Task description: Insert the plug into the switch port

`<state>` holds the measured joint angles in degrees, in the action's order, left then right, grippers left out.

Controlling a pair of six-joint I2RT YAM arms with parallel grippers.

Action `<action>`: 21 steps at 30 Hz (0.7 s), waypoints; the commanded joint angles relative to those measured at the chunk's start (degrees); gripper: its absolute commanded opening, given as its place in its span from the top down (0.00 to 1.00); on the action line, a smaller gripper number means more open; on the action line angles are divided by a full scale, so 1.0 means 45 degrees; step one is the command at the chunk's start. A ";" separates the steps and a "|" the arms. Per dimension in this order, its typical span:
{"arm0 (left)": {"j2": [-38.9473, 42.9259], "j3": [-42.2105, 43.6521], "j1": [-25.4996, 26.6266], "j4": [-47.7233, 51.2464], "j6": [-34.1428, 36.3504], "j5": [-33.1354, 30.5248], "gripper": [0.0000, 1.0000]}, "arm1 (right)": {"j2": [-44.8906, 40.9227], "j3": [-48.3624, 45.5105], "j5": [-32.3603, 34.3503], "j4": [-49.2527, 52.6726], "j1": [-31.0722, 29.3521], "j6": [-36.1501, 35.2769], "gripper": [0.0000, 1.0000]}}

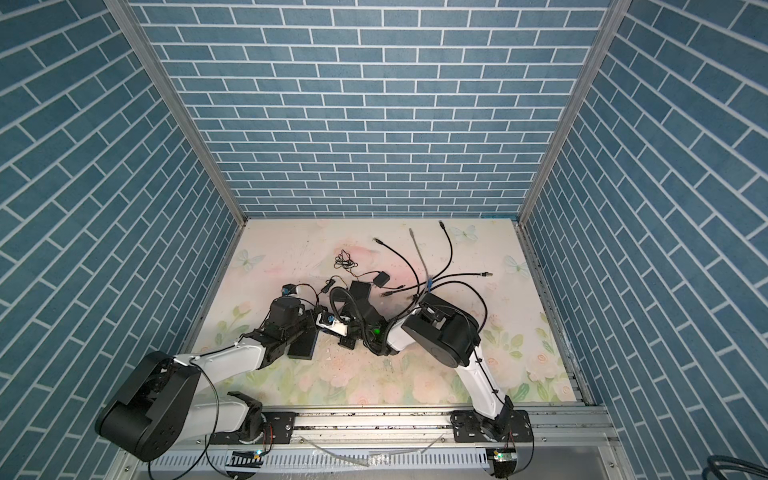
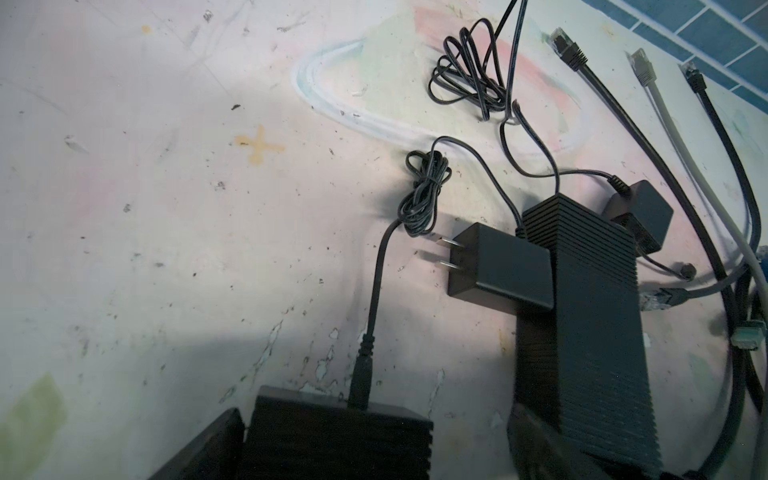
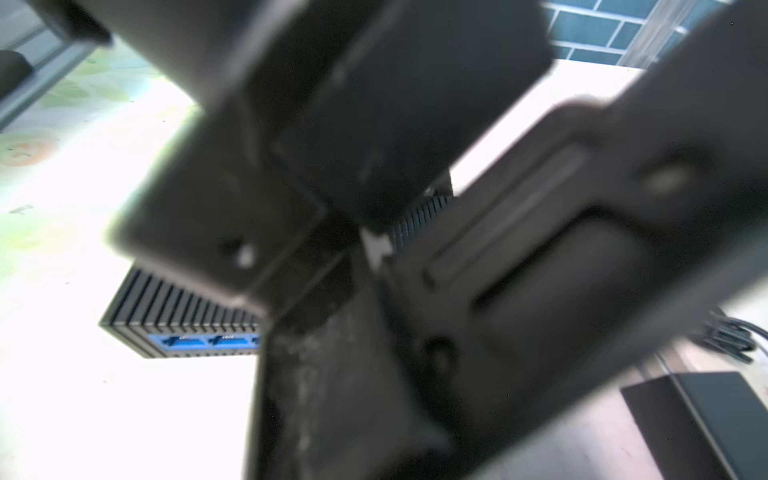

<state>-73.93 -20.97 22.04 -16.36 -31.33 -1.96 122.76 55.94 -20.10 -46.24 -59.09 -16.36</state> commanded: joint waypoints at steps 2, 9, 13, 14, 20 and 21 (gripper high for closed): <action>-0.0165 -0.0979 -0.0361 0.1483 0.0626 0.0025 0.00 | -0.0353 -0.0025 0.0781 0.0820 0.0166 0.0348 0.81; -0.0528 -0.1937 -0.0650 0.2744 0.0839 -0.0708 0.00 | -0.1020 -0.0467 0.0389 0.0885 0.0328 0.0341 0.67; -0.0317 -0.2310 -0.0738 0.3107 0.1043 -0.1016 0.00 | -0.1966 -0.0726 -0.0197 0.1119 0.0353 0.0478 0.65; -0.0277 -0.2411 -0.0739 0.3180 0.1101 -0.1063 0.00 | -0.2236 -0.0778 -0.0352 0.1183 0.0342 0.0538 0.65; 0.0156 -0.2905 -0.0763 0.3342 0.1484 -0.1286 0.00 | -0.4033 -0.0638 -0.0371 0.2262 0.0408 0.1053 0.65; 0.0239 -0.2937 -0.0758 0.3365 0.1578 -0.1258 0.00 | -0.4287 -0.0464 -0.0053 0.2791 0.0497 0.1296 0.66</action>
<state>-74.39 -32.84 19.03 -3.09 -26.04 -6.42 106.94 53.41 -21.06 -37.98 -57.39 -13.76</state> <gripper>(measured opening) 0.995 0.345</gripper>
